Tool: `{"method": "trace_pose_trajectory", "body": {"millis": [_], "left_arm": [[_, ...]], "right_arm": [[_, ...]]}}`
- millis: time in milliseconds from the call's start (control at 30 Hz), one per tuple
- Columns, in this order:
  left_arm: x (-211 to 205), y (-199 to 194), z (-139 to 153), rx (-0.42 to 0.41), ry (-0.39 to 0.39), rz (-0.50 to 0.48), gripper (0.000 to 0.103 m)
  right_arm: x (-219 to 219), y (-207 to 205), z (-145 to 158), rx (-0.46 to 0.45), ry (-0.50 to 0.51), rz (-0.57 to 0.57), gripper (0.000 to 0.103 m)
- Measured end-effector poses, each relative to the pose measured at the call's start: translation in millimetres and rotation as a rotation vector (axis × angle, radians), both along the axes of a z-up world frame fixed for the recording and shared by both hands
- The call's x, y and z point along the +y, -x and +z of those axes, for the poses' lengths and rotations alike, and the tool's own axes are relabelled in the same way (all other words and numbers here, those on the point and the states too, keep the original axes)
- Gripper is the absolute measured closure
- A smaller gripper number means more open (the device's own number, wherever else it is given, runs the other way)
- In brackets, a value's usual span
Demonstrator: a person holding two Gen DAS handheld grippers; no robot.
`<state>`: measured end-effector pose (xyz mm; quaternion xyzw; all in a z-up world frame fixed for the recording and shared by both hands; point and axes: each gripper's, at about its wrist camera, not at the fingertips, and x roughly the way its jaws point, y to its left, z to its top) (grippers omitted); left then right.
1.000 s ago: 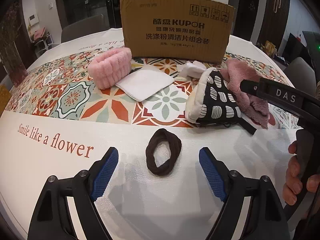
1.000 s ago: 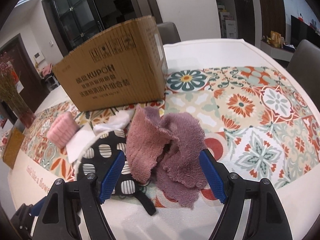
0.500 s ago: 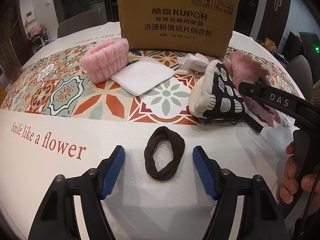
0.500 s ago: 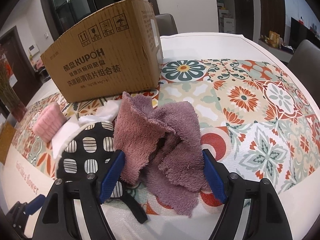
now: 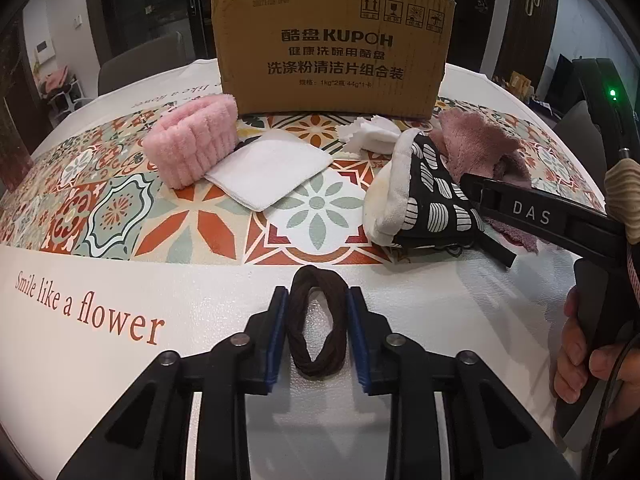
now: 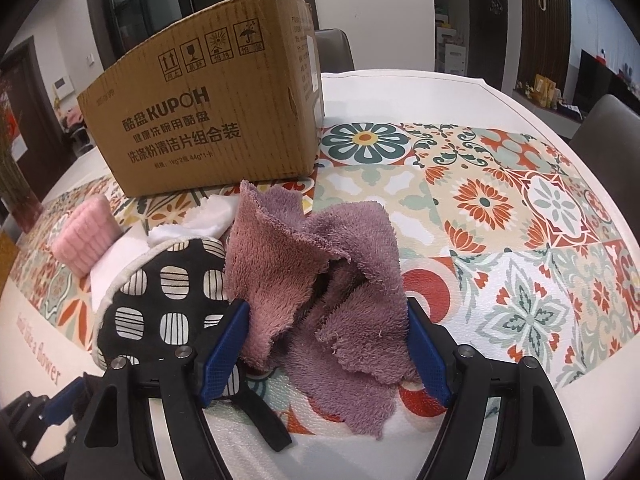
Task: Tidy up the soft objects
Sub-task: 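Close the left gripper on the hair tie while the right gripper grasps the towel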
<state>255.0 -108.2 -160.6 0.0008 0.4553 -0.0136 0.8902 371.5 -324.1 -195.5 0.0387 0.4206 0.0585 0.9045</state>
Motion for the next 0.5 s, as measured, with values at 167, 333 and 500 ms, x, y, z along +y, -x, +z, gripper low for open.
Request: {"method": "trace_pose_trajectory", "body": {"millis": [167, 333, 500], "left_arm": [[2.6, -1.4, 0.1, 0.003, 0.011, -0.01, 0.081], [7.6, -4.3, 1.3, 0.006, 0.034, -0.024, 0.09], [11.9, -2.9, 10.2, -0.035, 0.036, -0.039, 0.092]], "right_arm": [[2.9, 1.9, 0.7, -0.008, -0.001, 0.014, 0.06], [5.3, 2.5, 2.1, 0.006, -0.039, 0.03, 0.079], [7.3, 6.2, 5.2, 0.004, -0.042, 0.01, 0.08]]}}
